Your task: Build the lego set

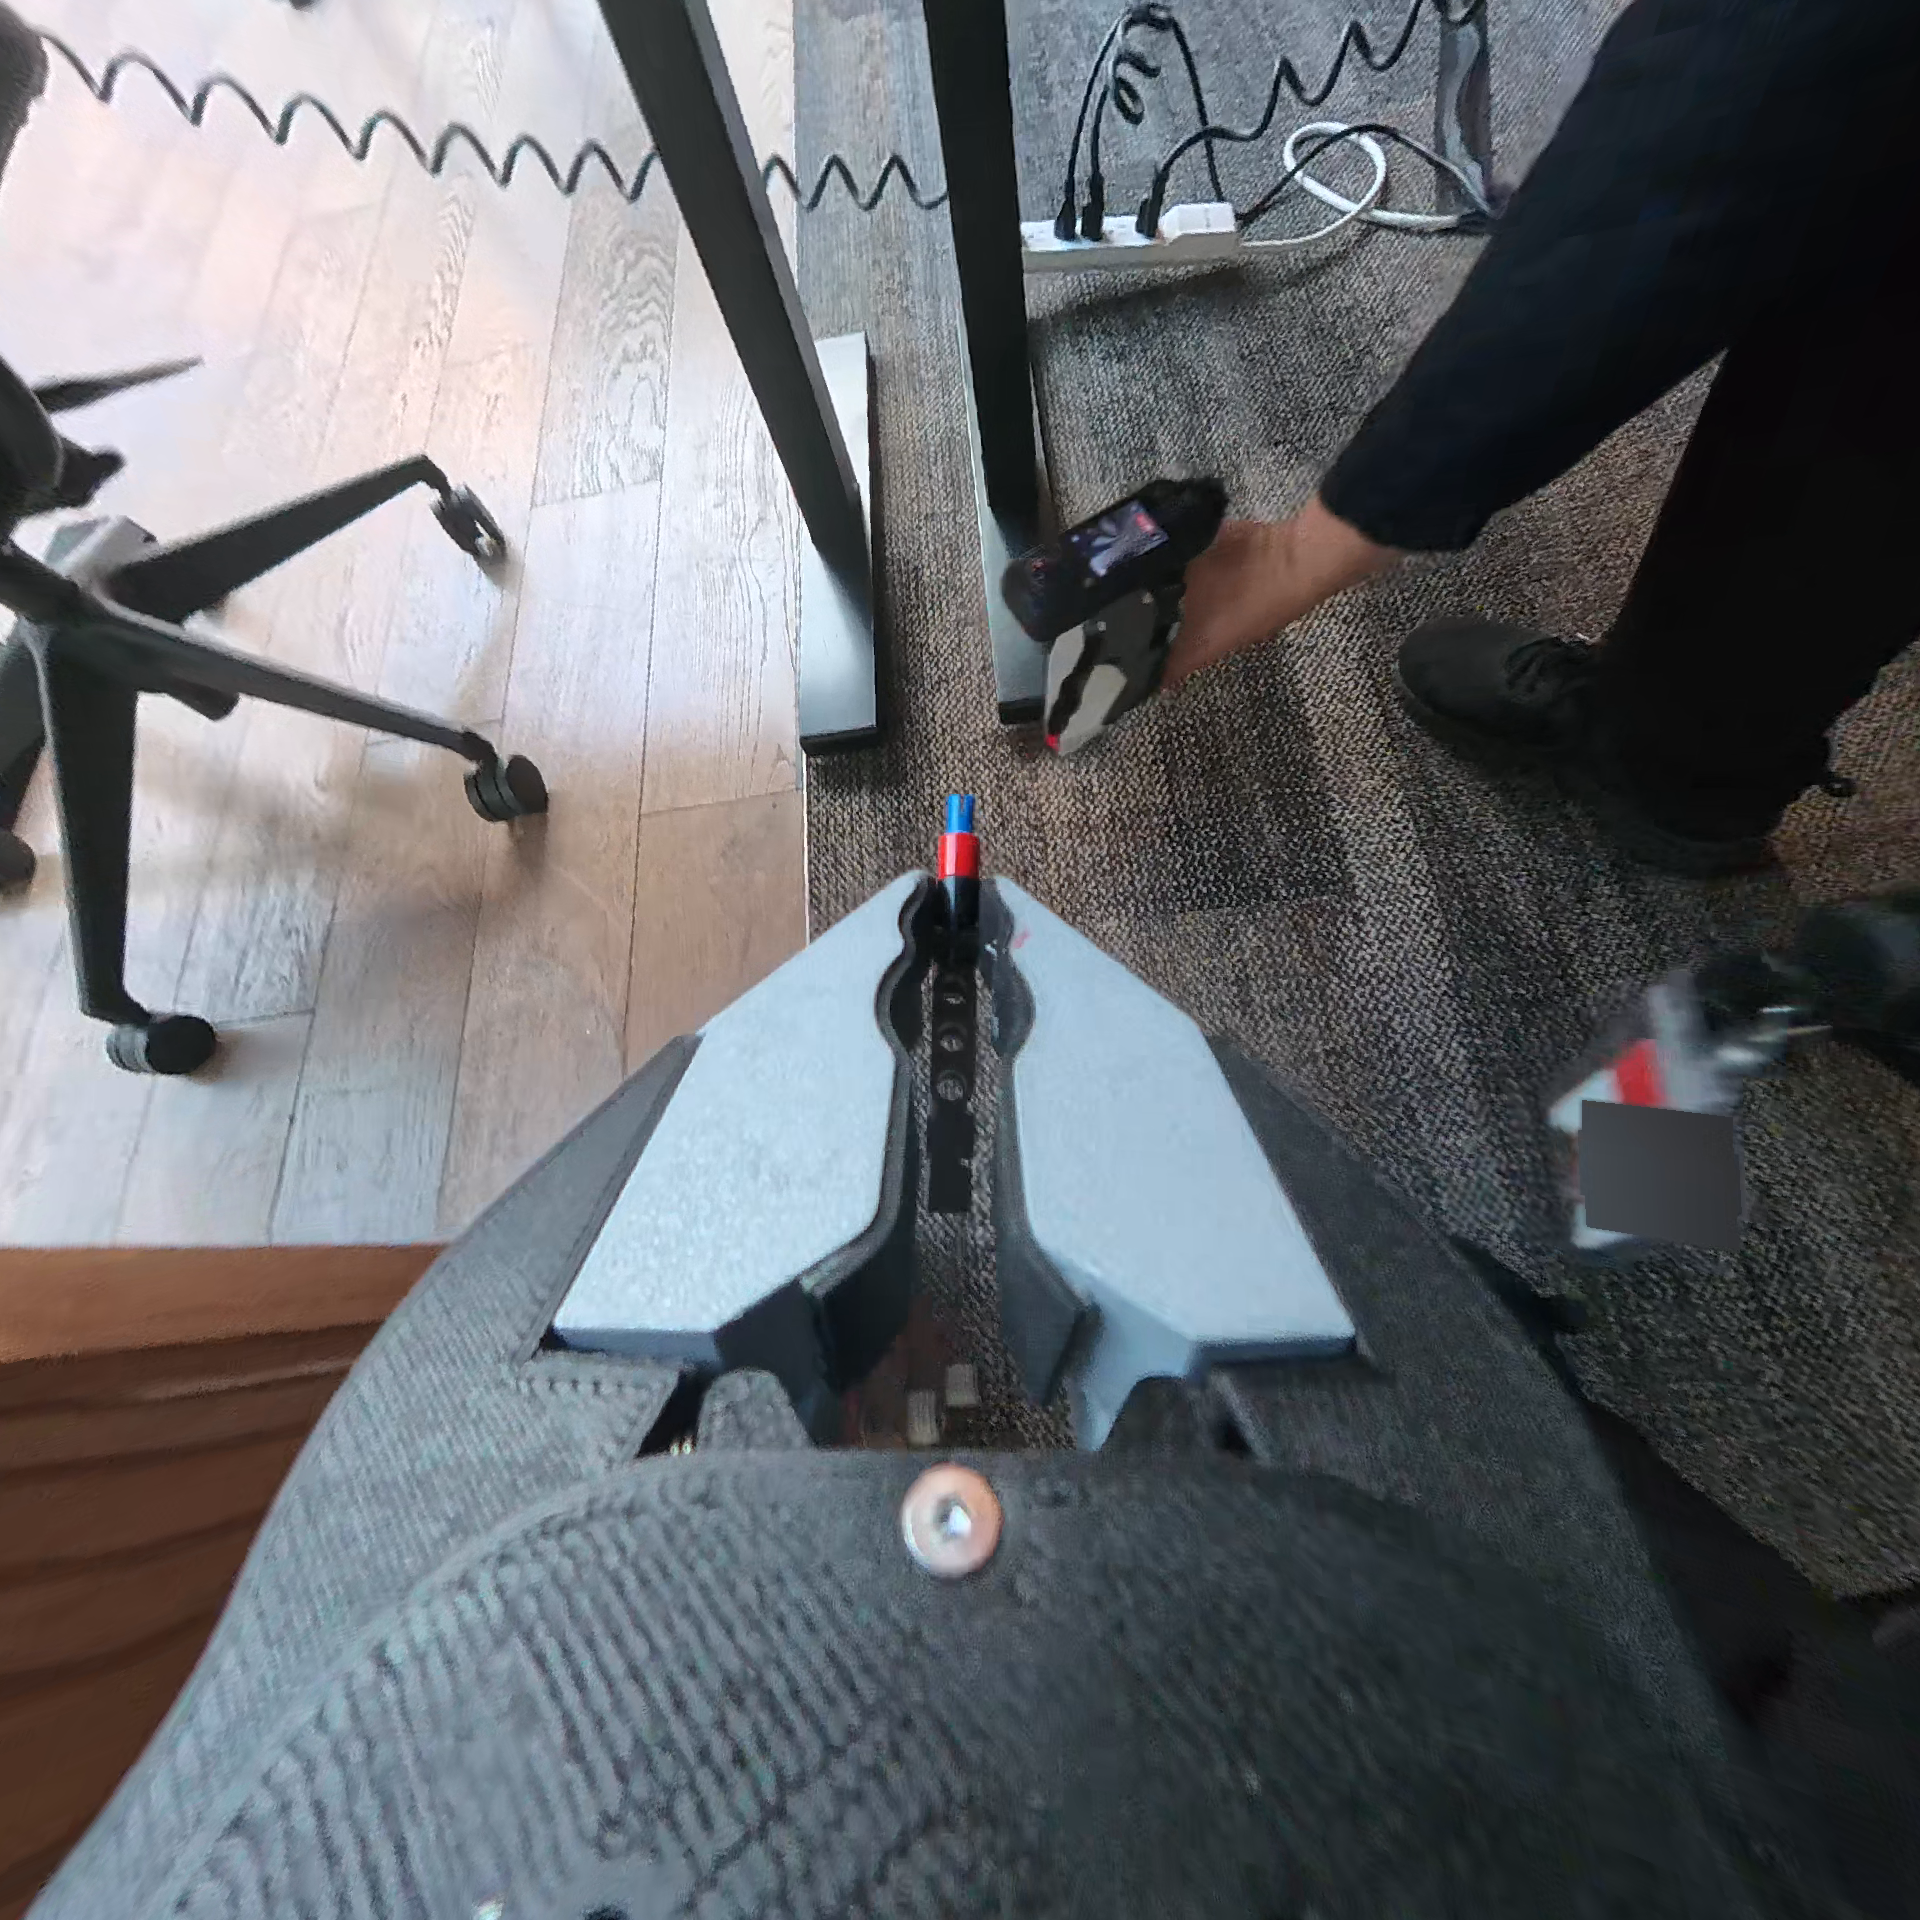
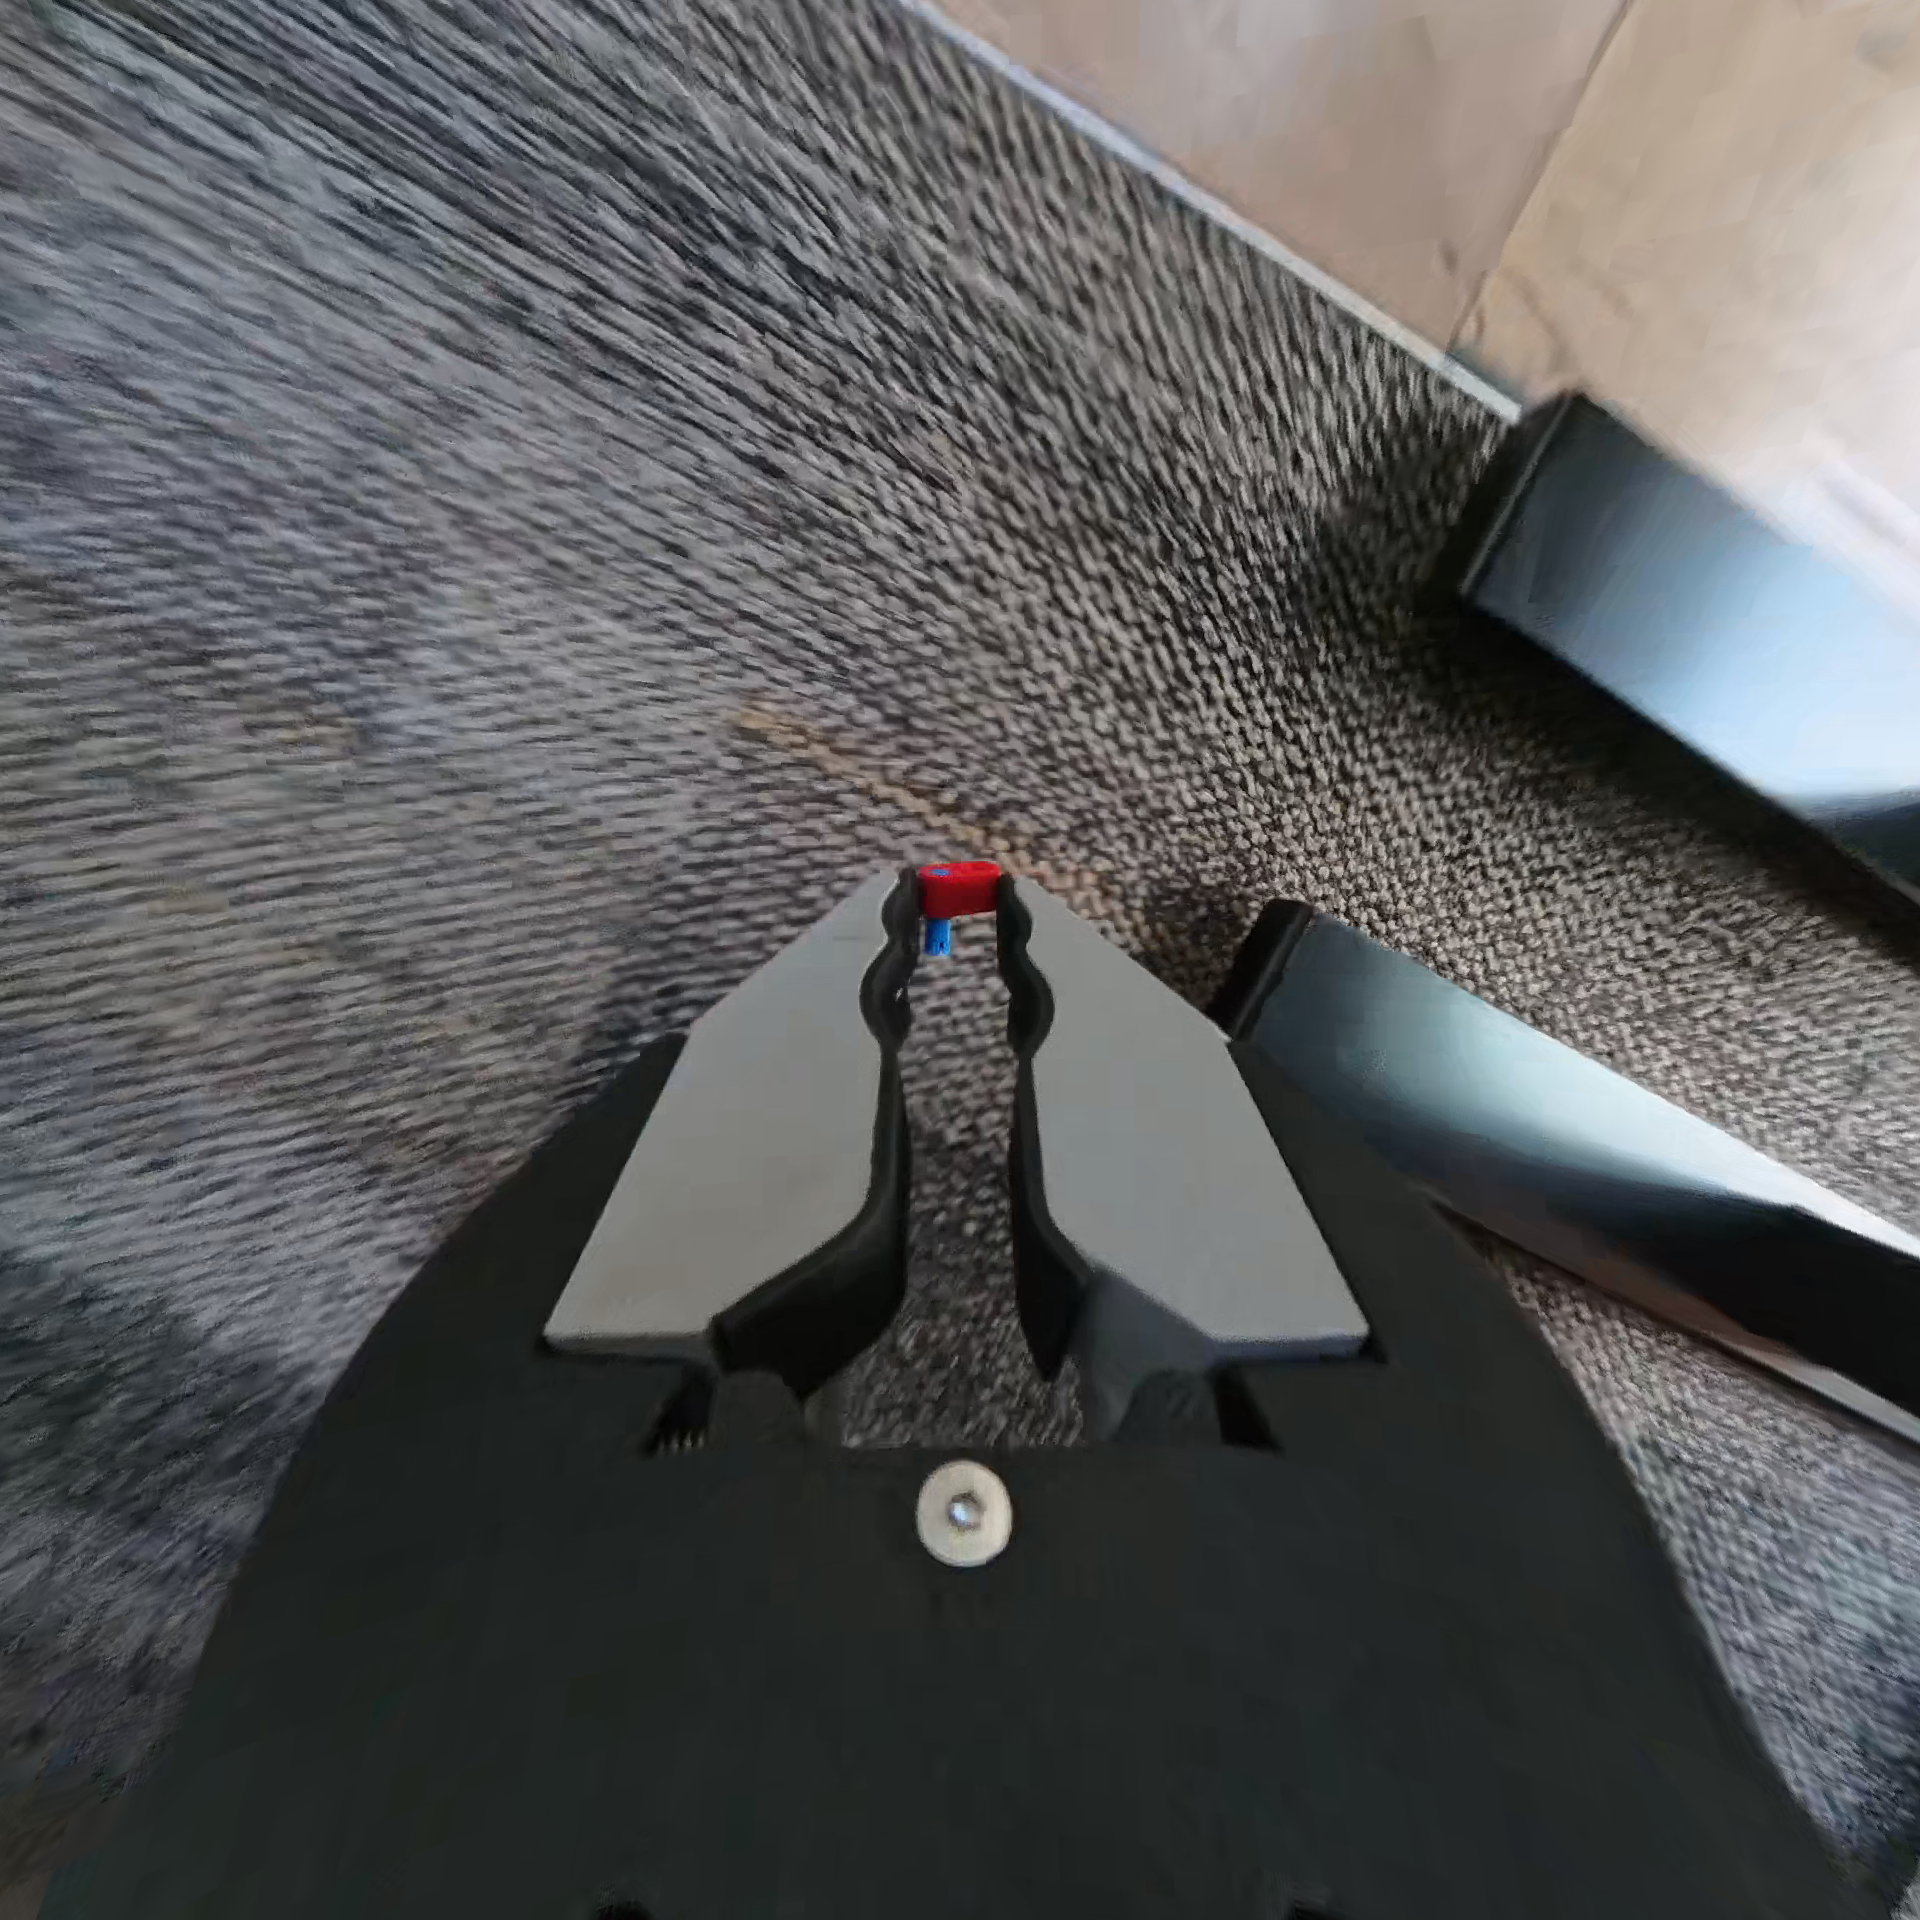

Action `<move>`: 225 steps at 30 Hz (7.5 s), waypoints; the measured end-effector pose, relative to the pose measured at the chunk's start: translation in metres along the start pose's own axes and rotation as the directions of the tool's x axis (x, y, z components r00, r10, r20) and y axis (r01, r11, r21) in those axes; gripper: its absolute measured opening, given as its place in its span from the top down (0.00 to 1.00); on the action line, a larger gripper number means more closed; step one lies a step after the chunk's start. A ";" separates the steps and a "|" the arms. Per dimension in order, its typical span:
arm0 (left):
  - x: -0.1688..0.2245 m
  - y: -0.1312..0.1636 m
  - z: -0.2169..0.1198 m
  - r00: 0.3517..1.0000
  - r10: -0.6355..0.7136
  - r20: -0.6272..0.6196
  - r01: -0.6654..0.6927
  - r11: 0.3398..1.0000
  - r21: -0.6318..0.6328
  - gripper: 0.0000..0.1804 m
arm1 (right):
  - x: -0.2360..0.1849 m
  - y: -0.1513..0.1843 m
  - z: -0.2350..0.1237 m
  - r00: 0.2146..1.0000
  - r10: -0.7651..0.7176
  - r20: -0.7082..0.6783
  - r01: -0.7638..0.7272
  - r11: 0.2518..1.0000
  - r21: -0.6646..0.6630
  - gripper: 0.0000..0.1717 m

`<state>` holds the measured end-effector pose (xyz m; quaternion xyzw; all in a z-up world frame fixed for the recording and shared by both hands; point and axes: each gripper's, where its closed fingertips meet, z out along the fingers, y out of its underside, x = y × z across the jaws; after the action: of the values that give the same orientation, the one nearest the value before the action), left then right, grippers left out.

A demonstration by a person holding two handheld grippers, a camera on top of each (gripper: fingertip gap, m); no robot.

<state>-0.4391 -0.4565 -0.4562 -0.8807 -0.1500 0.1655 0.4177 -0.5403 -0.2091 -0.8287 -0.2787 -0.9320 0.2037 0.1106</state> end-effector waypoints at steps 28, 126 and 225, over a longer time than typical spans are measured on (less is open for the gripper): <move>0.418 -0.436 -0.069 0.614 0.777 -0.137 -0.469 0.499 0.728 0.97 | -0.182 0.226 -0.777 0.707 0.514 -0.486 -0.440 0.857 0.268 0.93; 0.523 -0.555 0.039 -0.288 -0.058 -0.956 0.311 0.938 -0.151 0.90 | -0.140 0.152 -0.887 0.955 0.105 0.276 -0.278 0.000 0.961 0.93; 0.522 -0.539 0.069 -0.004 0.068 -0.998 0.211 0.975 0.066 0.89 | -0.125 0.156 -0.878 0.974 0.120 0.194 -0.205 0.088 0.975 0.94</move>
<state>-0.0657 0.1282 -0.1606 -0.6834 0.1617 -0.5133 0.4934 -0.0834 0.1182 -0.1256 -0.2282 -0.5240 0.7920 0.2149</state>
